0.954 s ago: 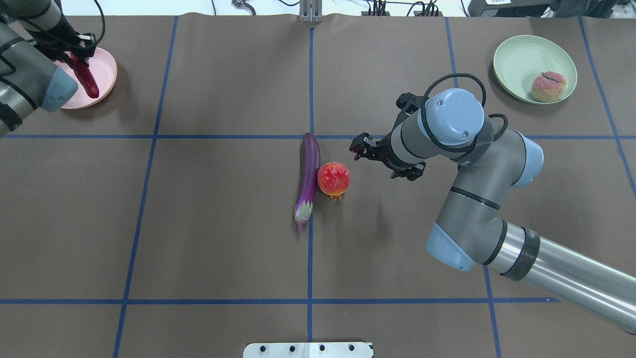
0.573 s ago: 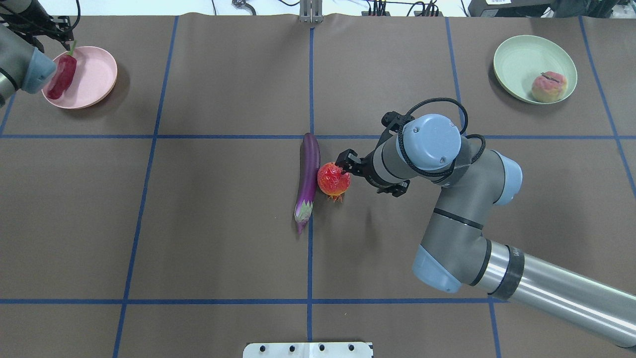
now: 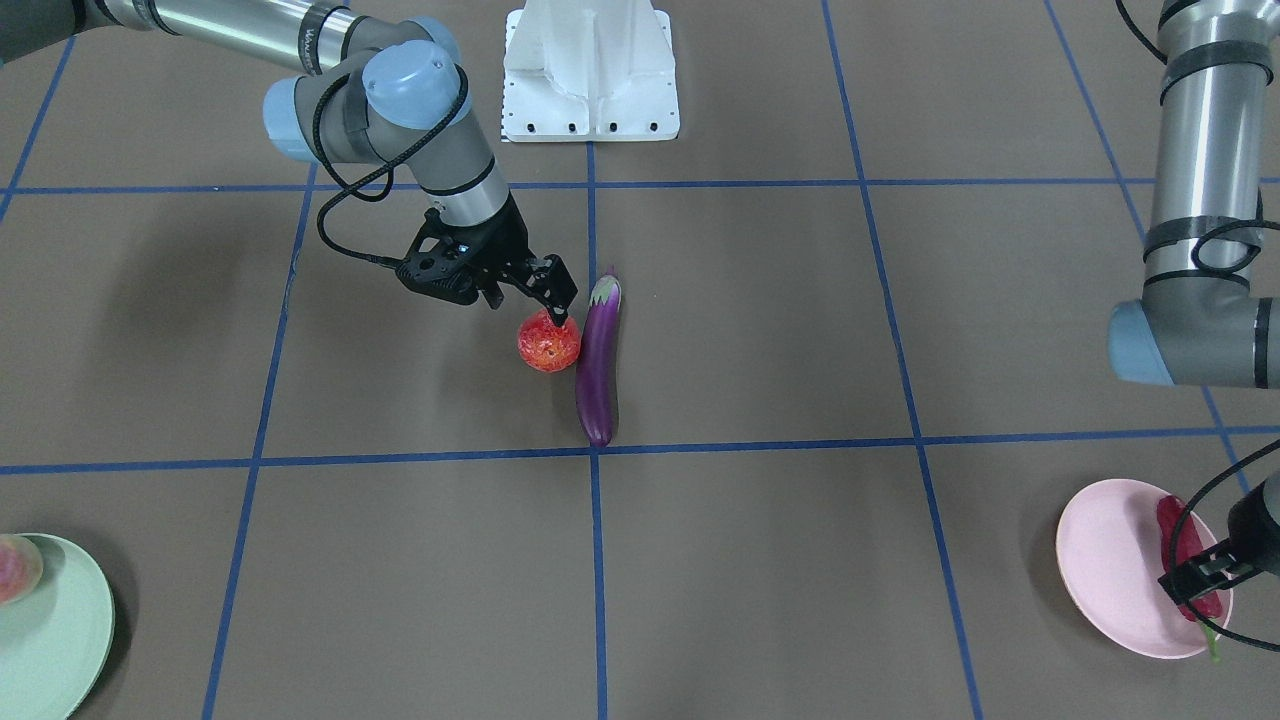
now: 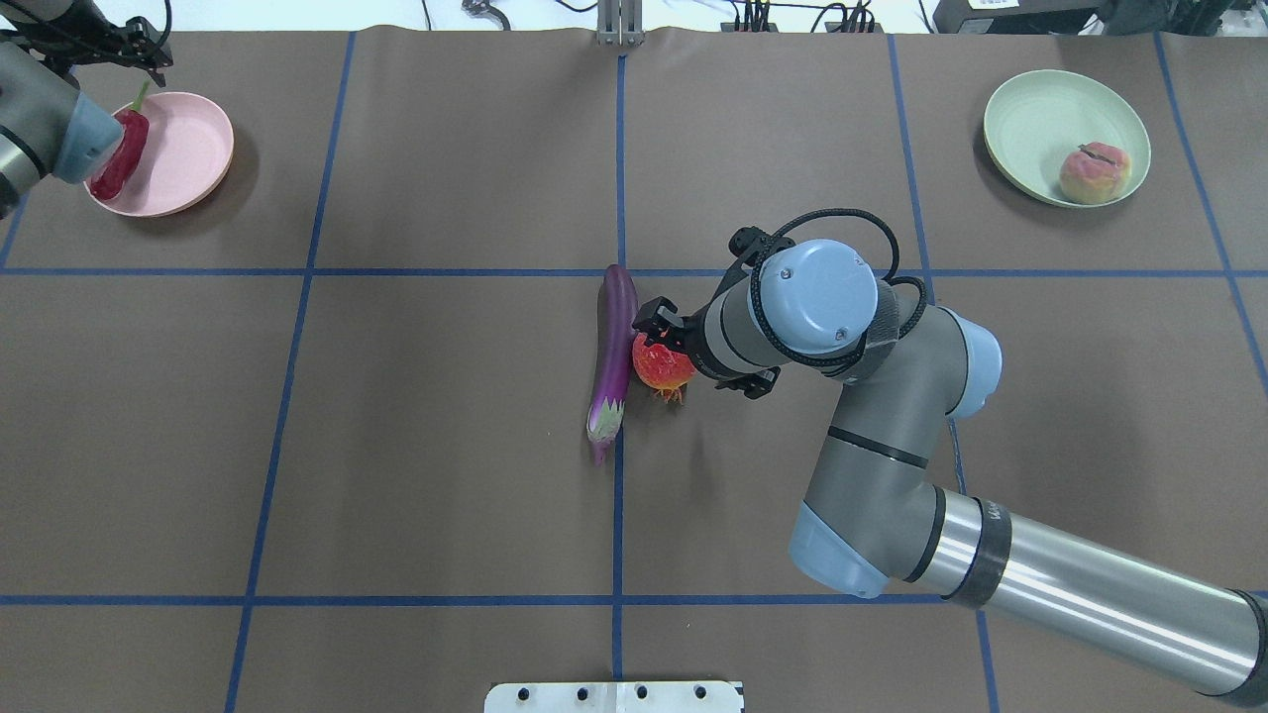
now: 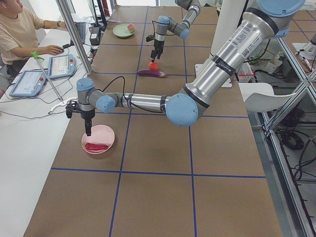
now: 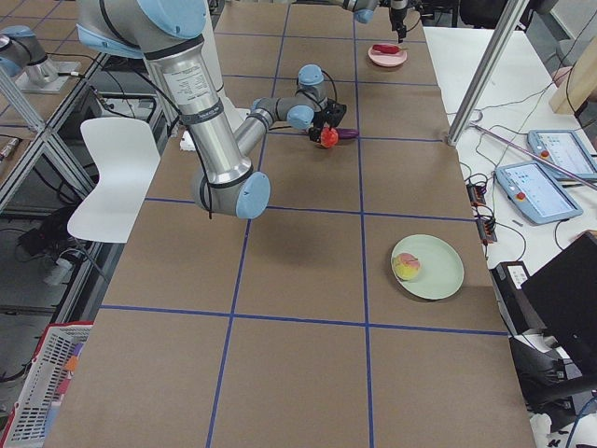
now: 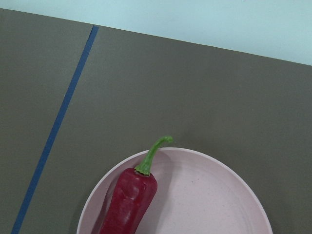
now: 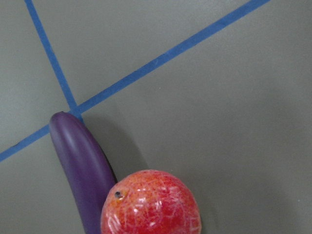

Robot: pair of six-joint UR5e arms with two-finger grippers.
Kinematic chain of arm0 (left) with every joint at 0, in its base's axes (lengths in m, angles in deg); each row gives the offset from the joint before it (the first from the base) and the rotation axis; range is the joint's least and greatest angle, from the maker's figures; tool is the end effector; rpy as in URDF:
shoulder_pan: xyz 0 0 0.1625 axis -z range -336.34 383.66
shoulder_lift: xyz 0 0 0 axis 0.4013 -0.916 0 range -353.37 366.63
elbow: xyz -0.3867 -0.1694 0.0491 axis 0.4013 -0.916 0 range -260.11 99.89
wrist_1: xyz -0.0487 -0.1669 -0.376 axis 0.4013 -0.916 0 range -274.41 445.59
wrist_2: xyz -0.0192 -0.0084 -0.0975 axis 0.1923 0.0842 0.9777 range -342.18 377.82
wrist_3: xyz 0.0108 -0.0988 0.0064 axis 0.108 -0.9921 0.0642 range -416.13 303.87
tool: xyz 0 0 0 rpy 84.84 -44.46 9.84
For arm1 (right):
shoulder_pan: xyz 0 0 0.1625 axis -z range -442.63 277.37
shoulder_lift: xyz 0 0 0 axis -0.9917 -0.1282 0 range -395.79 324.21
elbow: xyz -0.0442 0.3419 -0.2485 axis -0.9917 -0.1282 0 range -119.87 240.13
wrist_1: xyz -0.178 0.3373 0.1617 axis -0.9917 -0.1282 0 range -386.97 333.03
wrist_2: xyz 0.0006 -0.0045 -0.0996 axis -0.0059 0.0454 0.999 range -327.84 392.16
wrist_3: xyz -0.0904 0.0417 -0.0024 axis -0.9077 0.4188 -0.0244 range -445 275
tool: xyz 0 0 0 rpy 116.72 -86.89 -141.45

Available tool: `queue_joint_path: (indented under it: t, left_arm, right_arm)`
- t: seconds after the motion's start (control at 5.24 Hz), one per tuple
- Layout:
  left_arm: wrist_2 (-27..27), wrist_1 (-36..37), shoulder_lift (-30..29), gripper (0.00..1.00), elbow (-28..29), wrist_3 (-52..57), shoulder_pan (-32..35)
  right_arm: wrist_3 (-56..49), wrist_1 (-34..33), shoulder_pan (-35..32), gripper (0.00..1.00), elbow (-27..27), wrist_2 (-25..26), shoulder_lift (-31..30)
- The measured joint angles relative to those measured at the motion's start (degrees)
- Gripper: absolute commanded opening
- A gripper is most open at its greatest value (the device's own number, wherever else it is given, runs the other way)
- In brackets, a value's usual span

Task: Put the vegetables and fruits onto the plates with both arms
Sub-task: 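Grasp the red pomegranate with the right gripper while the left releases the chili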

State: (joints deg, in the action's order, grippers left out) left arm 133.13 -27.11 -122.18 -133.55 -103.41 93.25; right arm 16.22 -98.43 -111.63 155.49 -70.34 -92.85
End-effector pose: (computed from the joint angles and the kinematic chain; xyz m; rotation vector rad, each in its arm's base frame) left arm 0.1893 -0.7689 0.5177 0.1144 0.6028 -0.3581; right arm -0.5361 -0.4248 0.2459 -0.0454 -1.0197 0.5328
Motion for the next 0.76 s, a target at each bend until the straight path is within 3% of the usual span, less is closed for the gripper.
queue_joint_path:
  t: [0.76]
  left_arm:
    - [-0.1,0.0,0.5,1.00,-3.4,-3.0,-1.5]
  right_arm:
    - [-0.7,0.2,0.3,1.00,-3.9,4.0,2.9]
